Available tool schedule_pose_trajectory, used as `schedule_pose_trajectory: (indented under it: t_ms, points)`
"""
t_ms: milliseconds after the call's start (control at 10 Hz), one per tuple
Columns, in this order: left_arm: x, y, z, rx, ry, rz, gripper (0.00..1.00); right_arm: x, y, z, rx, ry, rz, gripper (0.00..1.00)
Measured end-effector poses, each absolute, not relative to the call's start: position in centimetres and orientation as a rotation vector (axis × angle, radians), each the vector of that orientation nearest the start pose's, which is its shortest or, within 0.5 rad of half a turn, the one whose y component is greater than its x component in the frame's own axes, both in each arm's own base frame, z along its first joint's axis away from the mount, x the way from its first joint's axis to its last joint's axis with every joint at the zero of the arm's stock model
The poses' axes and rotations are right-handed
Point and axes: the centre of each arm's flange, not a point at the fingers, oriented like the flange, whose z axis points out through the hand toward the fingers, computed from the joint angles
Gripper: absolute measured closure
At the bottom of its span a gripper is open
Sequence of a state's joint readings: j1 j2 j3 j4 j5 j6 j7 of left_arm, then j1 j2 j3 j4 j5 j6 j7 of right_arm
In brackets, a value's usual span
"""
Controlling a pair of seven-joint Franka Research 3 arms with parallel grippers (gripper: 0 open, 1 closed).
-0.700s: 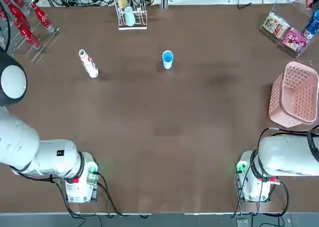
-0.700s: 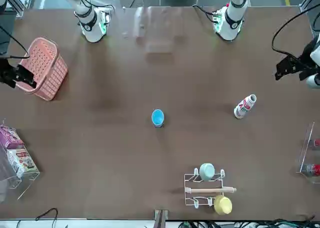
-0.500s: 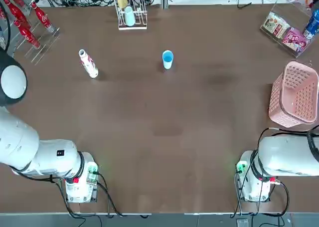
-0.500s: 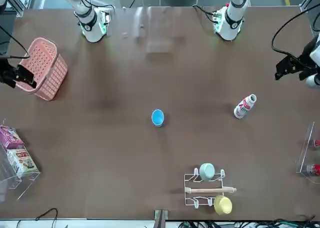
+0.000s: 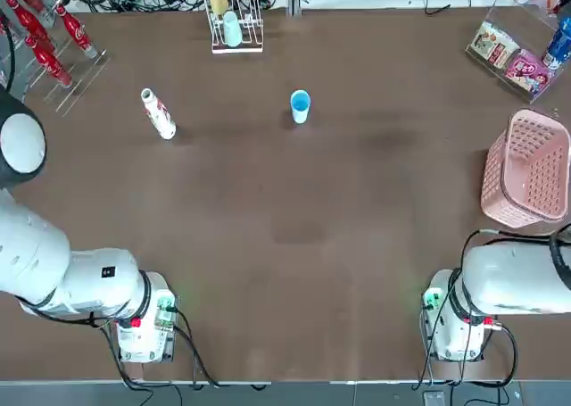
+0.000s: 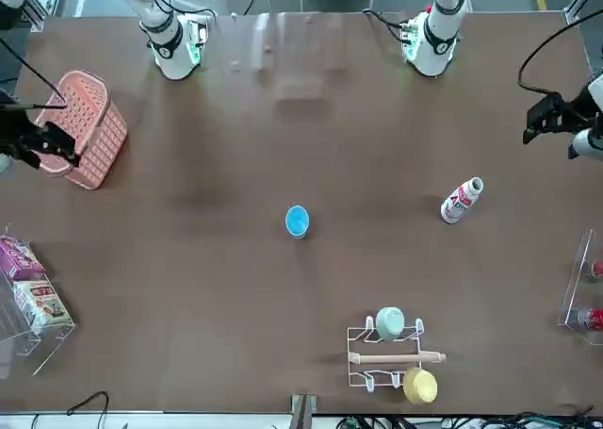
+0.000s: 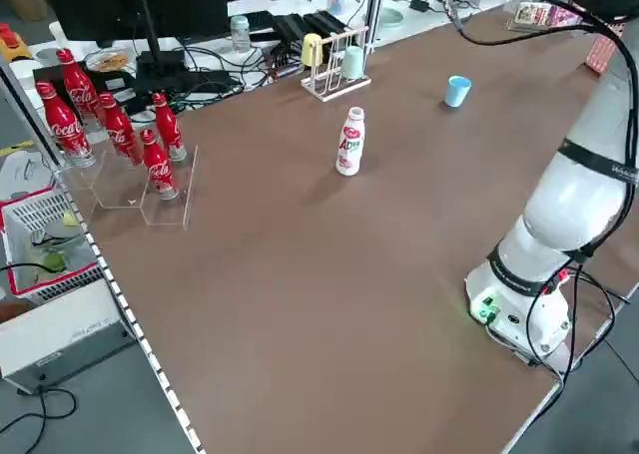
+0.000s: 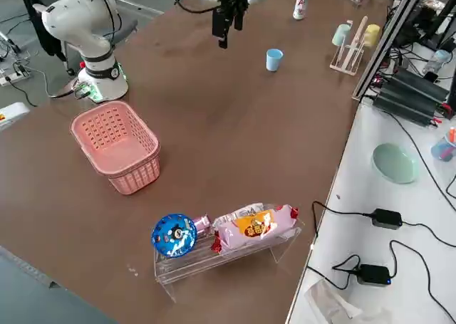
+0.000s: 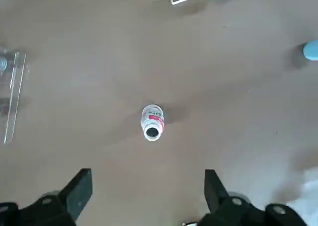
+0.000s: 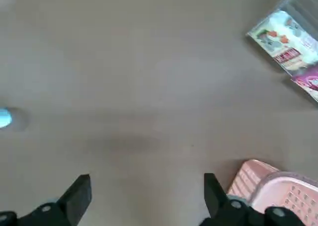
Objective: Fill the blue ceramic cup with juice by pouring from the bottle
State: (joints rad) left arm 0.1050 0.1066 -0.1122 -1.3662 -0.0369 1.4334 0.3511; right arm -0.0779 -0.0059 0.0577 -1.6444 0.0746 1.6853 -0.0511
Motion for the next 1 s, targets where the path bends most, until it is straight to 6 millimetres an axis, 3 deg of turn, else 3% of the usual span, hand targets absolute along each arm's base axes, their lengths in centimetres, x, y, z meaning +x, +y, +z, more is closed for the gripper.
schedule_pose_trajectory:
  t_ms: [200, 400, 500, 700, 1000]
  points:
    - [57.3, 3.0, 64.7, -3.144, 0.799, 0.016, 0.00, 56.6, 1.4, 60.0, -2.943, -0.264, -0.099, 0.00]
    - [57.2, 8.0, 64.2, -3.172, 1.066, -0.083, 0.00, 57.4, 1.1, 58.6, -2.801, -0.615, -0.186, 0.00]
    - [57.1, 11.2, 63.4, -3.188, 1.141, -0.128, 0.00, 58.0, 1.3, 56.9, -2.715, -0.806, -0.268, 0.00]
    - [57.7, 14.4, 60.5, -3.172, 1.334, -0.151, 0.00, 59.0, 3.0, 51.1, -2.529, -1.061, -0.431, 0.00]
    - [58.1, 20.8, 55.1, -3.148, 1.657, -0.330, 0.00, 59.5, 8.1, 44.8, -2.320, -1.201, -0.492, 0.00]
